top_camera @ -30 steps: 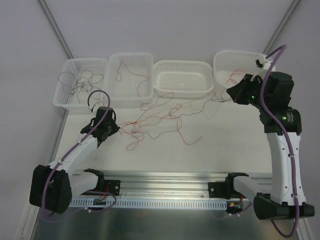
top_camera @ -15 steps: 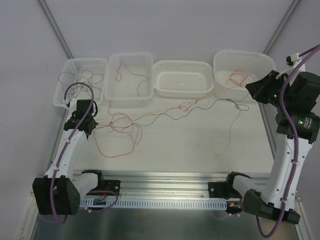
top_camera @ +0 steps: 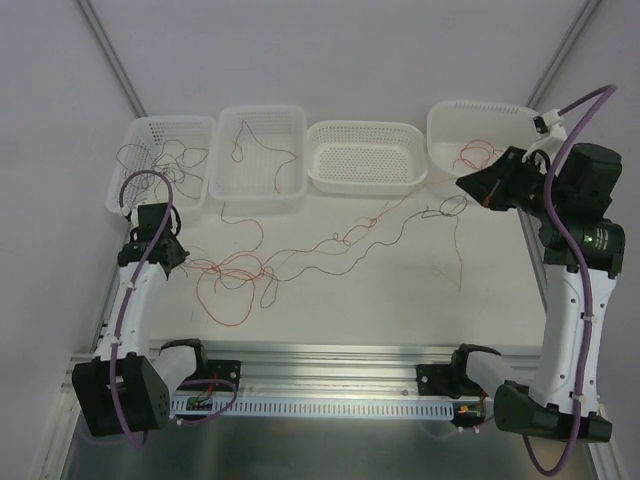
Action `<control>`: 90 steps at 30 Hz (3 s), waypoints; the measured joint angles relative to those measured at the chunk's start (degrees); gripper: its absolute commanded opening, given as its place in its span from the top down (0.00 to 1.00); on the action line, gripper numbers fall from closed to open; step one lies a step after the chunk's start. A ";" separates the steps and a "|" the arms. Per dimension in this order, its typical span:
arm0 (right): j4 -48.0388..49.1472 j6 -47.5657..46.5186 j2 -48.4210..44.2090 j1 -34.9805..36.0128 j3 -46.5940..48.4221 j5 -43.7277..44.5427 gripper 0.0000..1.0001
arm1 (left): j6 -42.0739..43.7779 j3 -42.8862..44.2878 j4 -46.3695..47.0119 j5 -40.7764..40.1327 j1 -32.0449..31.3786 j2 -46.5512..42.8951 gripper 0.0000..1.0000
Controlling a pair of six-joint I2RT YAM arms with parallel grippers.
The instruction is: Untangle the cables
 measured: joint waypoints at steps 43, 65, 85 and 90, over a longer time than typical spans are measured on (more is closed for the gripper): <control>9.49 4.22 -4.20 29.27 -15.32 8.31 0.99 | -9.42 1.51 48.96 23.98 -60.06 21.40 0.31; 0.20 -1.01 -6.32 26.01 -9.51 20.87 0.99 | -11.15 2.05 52.15 19.34 -62.95 27.47 1.00; -3.74 -1.90 -1.84 9.46 -3.30 22.56 0.99 | -1.92 -4.94 21.92 12.48 -41.48 -0.85 1.00; -3.74 -1.88 0.13 9.46 0.61 20.48 0.99 | -3.93 -0.15 9.25 5.95 -29.51 4.61 0.98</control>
